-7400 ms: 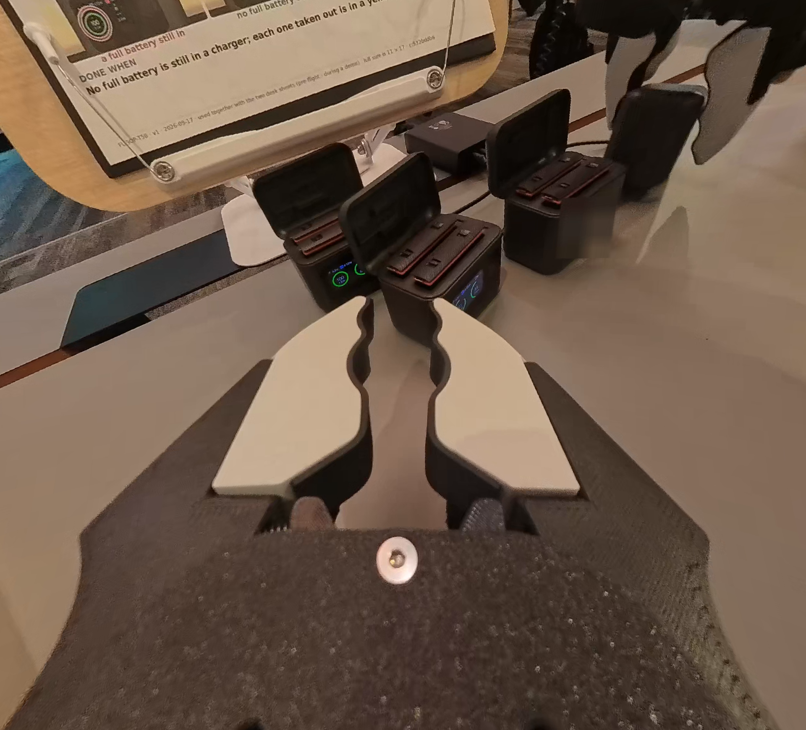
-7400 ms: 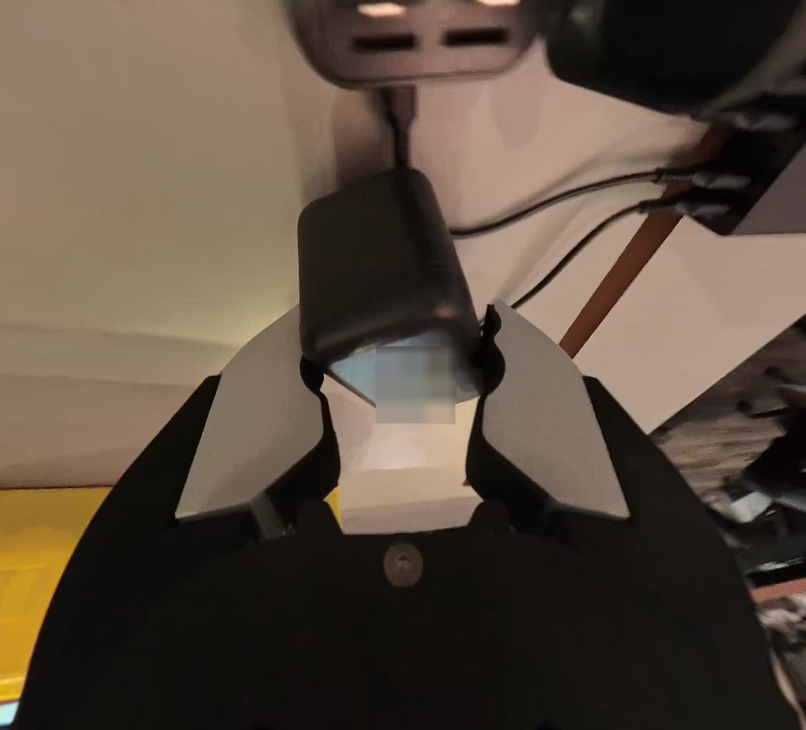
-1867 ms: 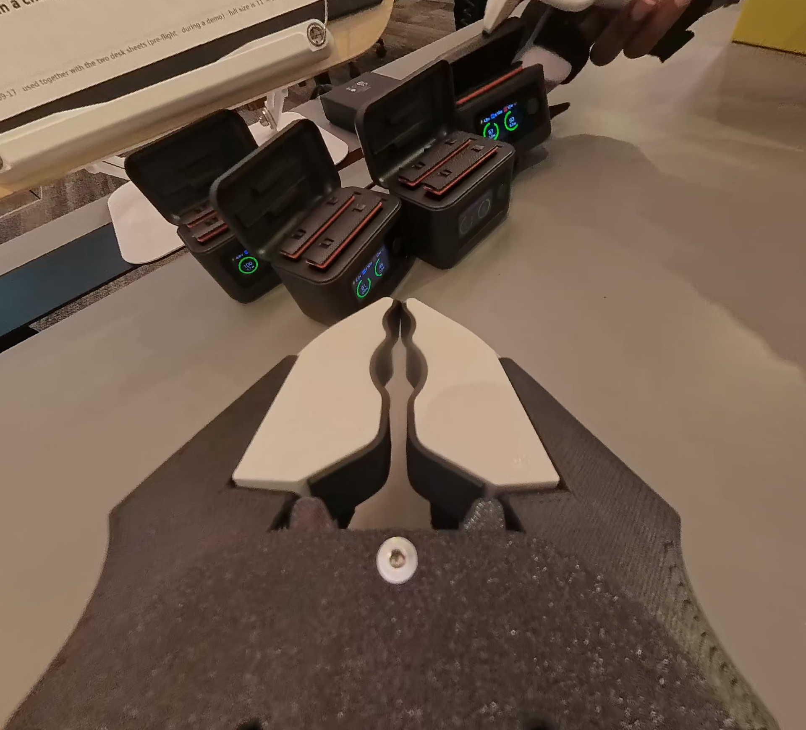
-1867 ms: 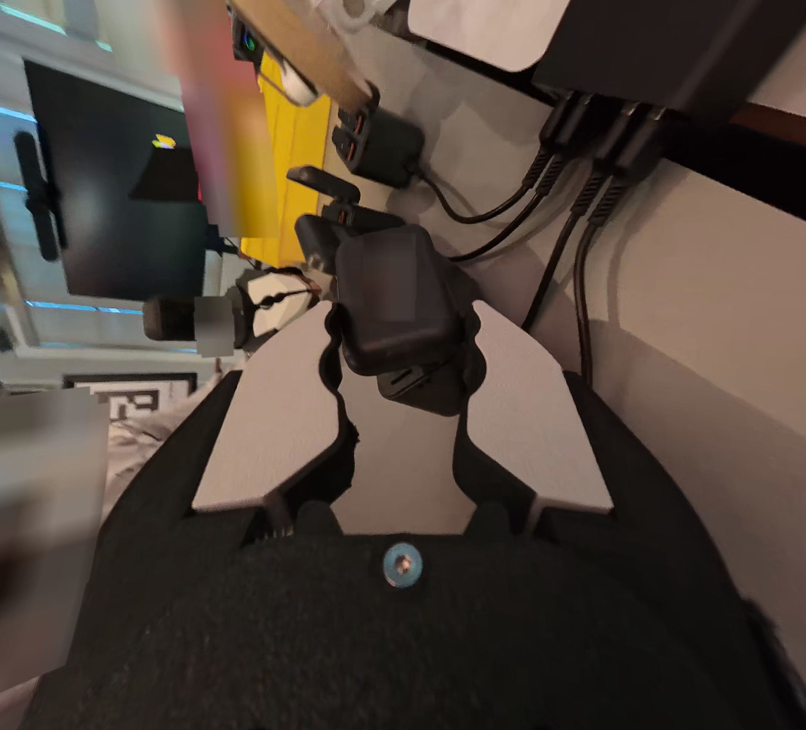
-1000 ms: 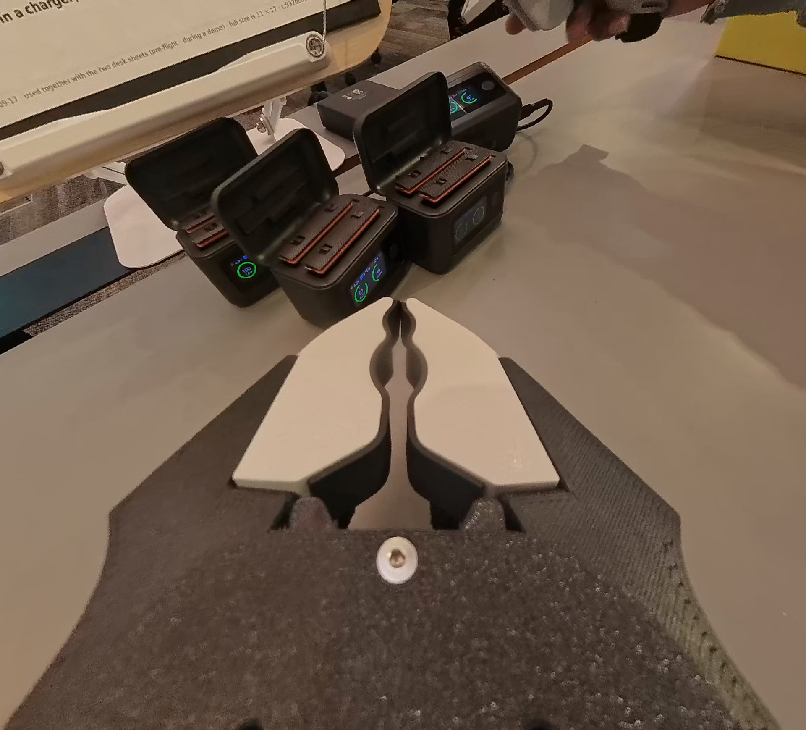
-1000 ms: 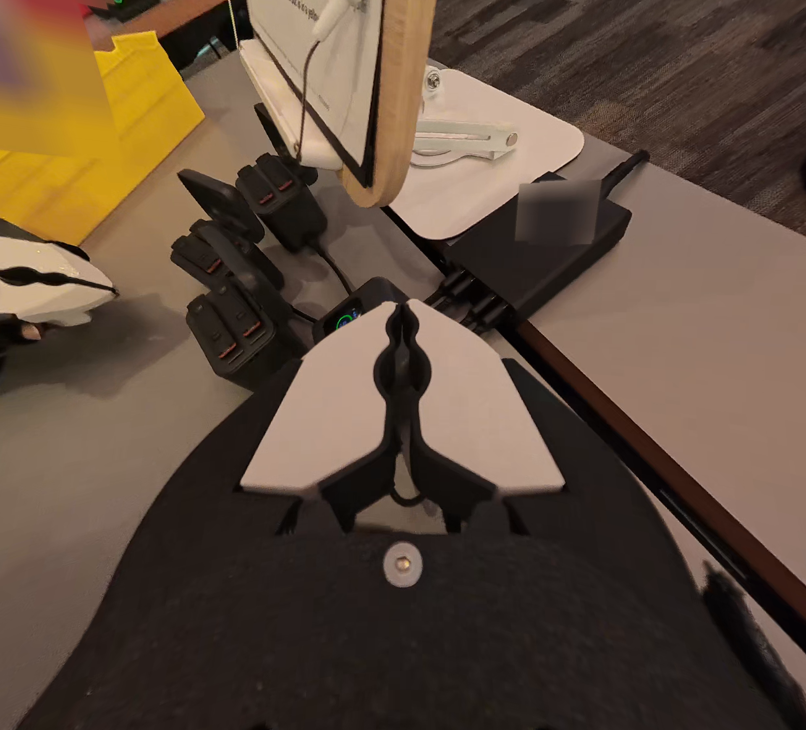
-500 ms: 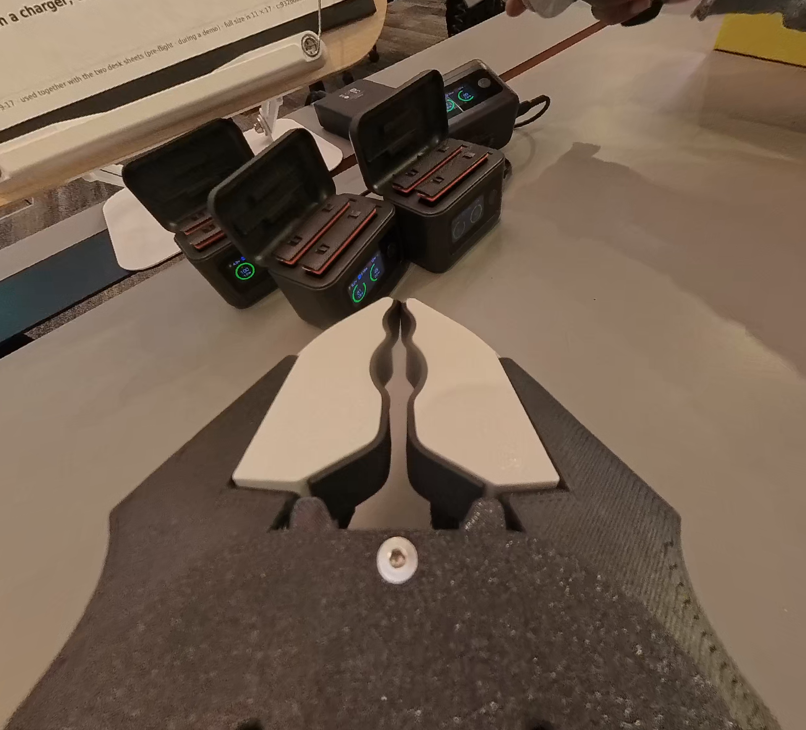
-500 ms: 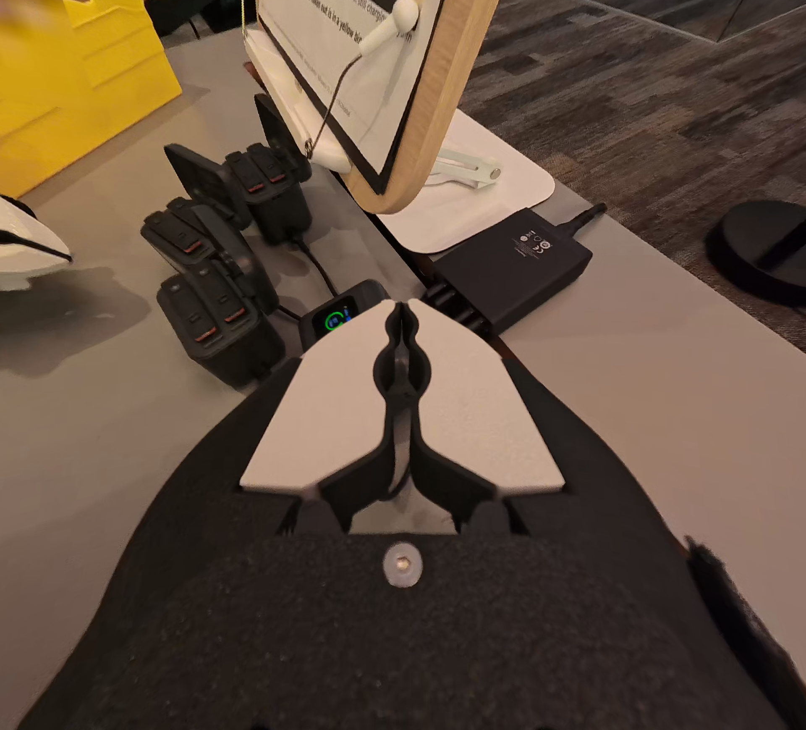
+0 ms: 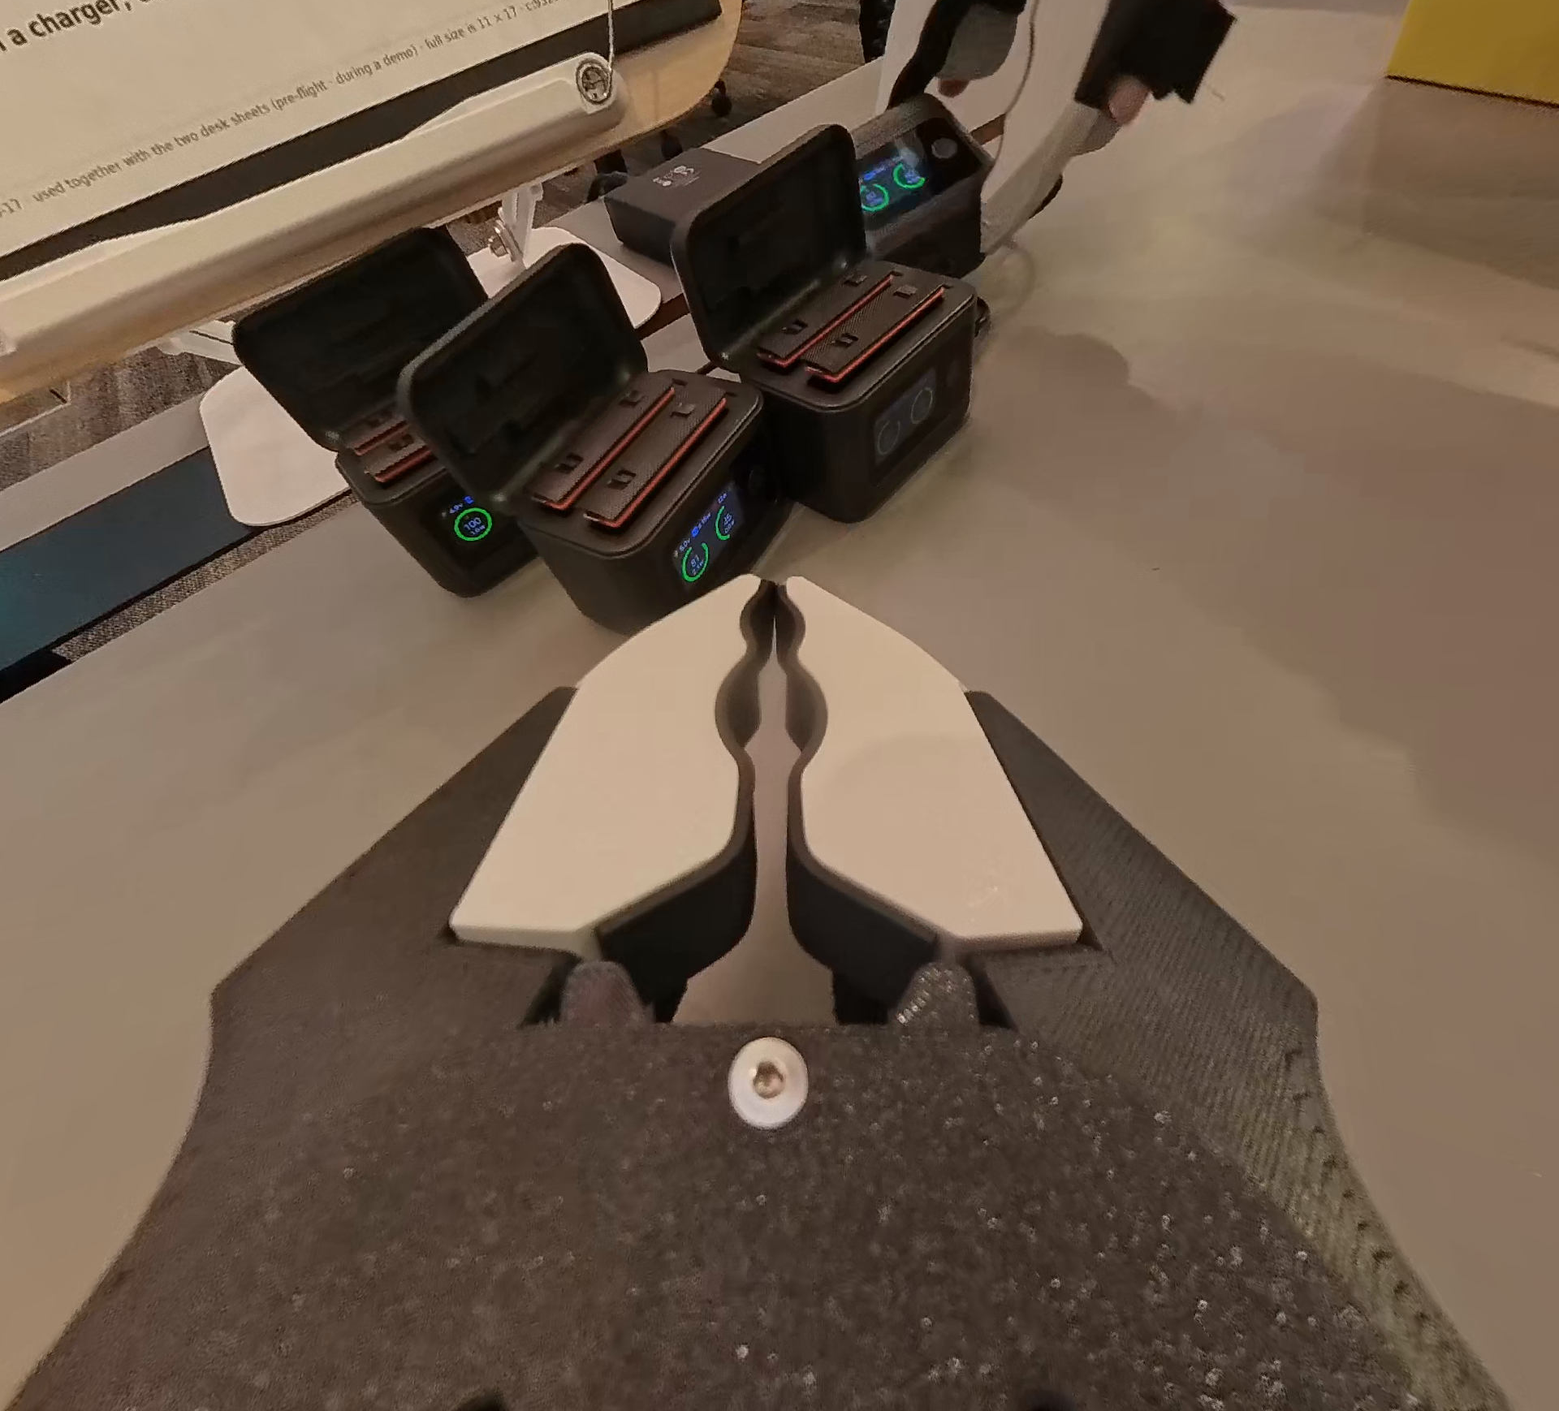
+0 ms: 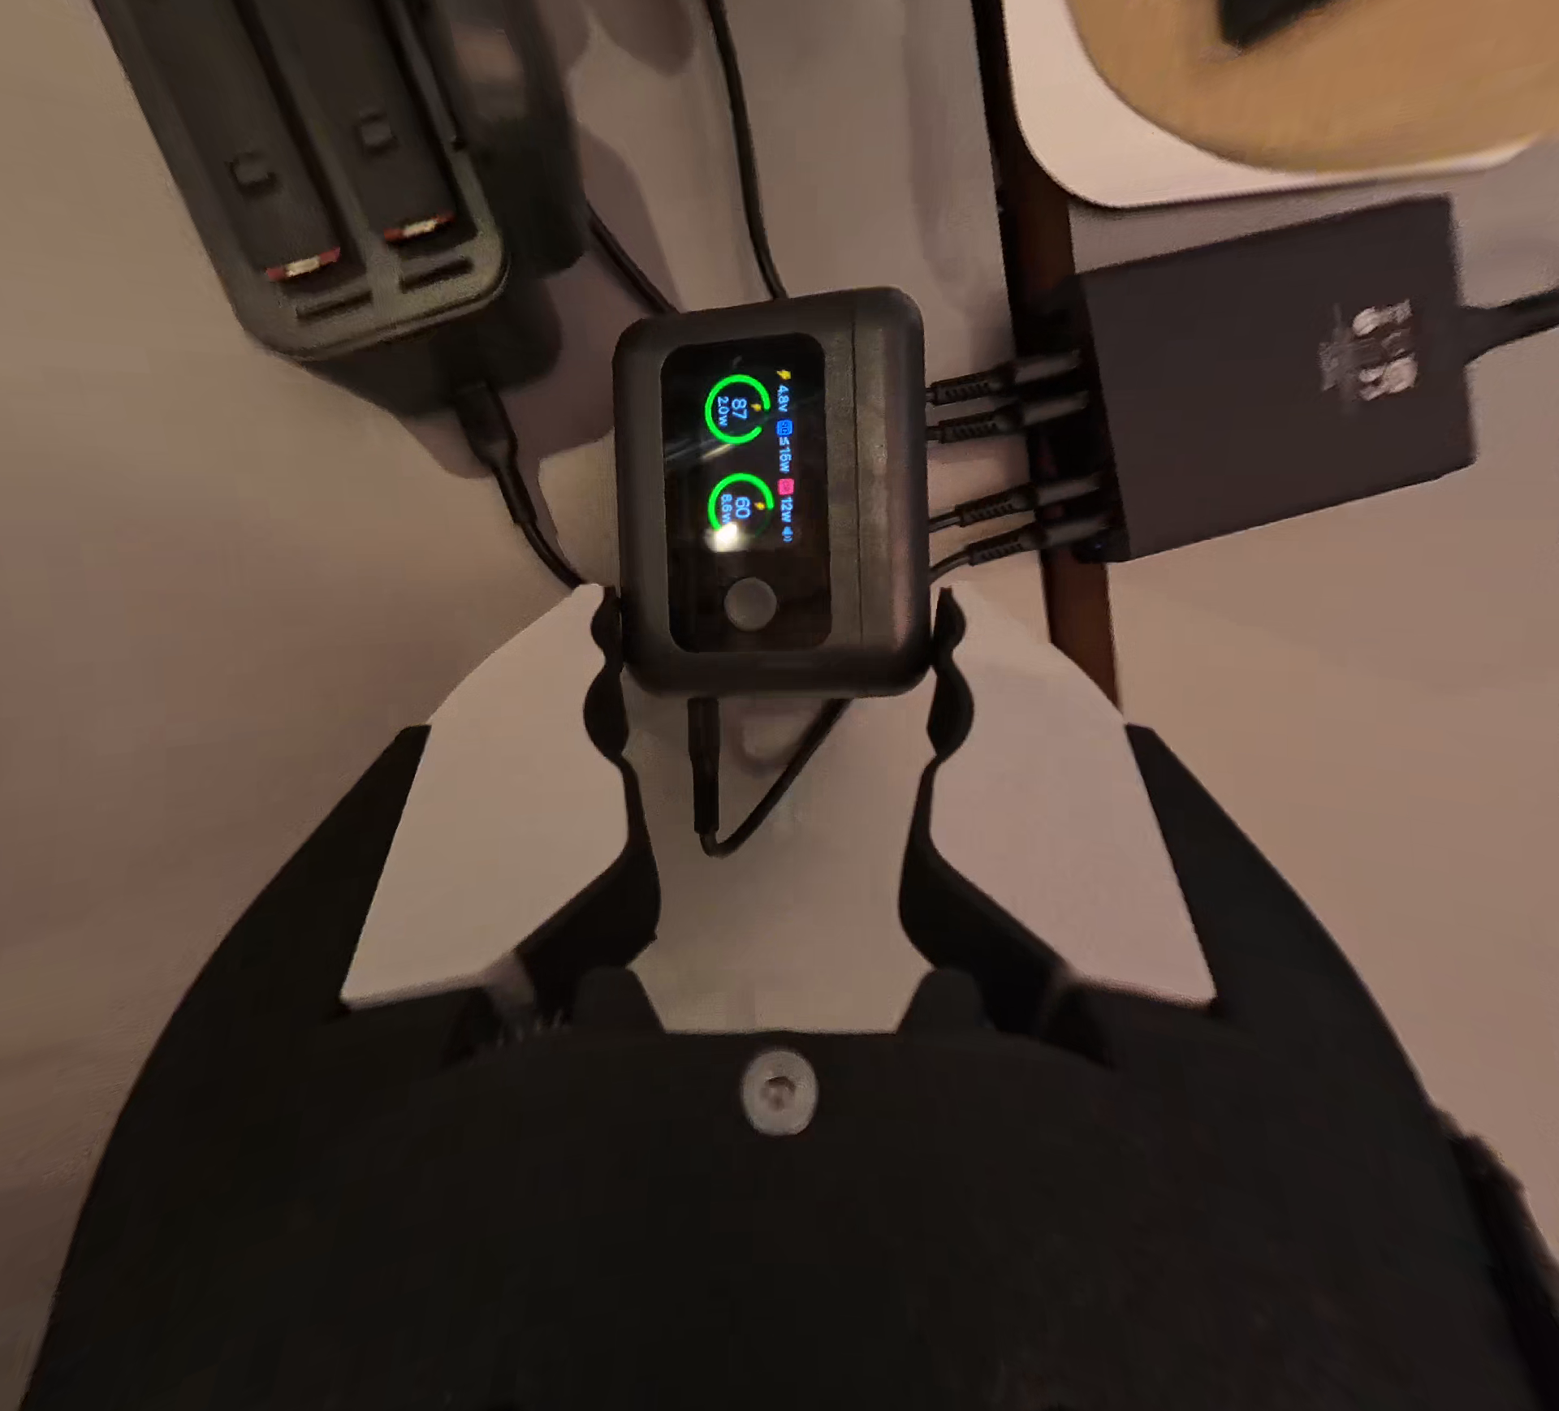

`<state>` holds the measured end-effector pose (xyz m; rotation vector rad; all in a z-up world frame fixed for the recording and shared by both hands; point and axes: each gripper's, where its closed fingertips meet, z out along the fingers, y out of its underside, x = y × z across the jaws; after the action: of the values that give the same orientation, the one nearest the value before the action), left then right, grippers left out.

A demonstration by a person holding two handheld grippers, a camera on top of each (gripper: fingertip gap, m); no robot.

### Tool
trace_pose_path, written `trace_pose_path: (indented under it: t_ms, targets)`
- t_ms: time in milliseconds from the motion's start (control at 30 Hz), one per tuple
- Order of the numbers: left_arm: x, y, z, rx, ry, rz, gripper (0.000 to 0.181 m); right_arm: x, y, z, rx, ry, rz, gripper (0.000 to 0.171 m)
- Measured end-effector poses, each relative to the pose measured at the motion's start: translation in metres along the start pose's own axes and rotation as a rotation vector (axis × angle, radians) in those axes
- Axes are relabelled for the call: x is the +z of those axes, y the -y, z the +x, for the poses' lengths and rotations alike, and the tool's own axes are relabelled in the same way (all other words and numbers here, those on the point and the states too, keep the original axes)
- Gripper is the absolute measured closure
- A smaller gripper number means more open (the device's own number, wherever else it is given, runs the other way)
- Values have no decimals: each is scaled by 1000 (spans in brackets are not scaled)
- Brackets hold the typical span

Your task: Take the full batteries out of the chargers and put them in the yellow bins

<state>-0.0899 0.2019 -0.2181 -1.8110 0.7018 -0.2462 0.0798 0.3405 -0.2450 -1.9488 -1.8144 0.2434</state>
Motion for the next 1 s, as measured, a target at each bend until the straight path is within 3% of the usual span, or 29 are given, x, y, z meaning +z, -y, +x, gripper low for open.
trace_pose_path:
  t_ms: [200, 367, 567, 633, 1000]
  targets:
    - [-1, 4, 2, 5, -6, 12, 181, -19, -10, -14, -484, -484, -46, 101]
    - [2, 1, 6, 26, -11, -2, 181, -29, -27, -22, -620, -630, -89, 102]
    - [2, 0, 6, 40, -4, -6, 181, -32, -34, -39, -649, -513, -76, 105]
    - [4, 0, 7, 44, -9, -8, 181, -37, -32, -45, -637, -445, -51, 116]
    - [7, -3, 23, 119, -32, -24, 181, -48, -15, -45, -439, -68, -35, 106]
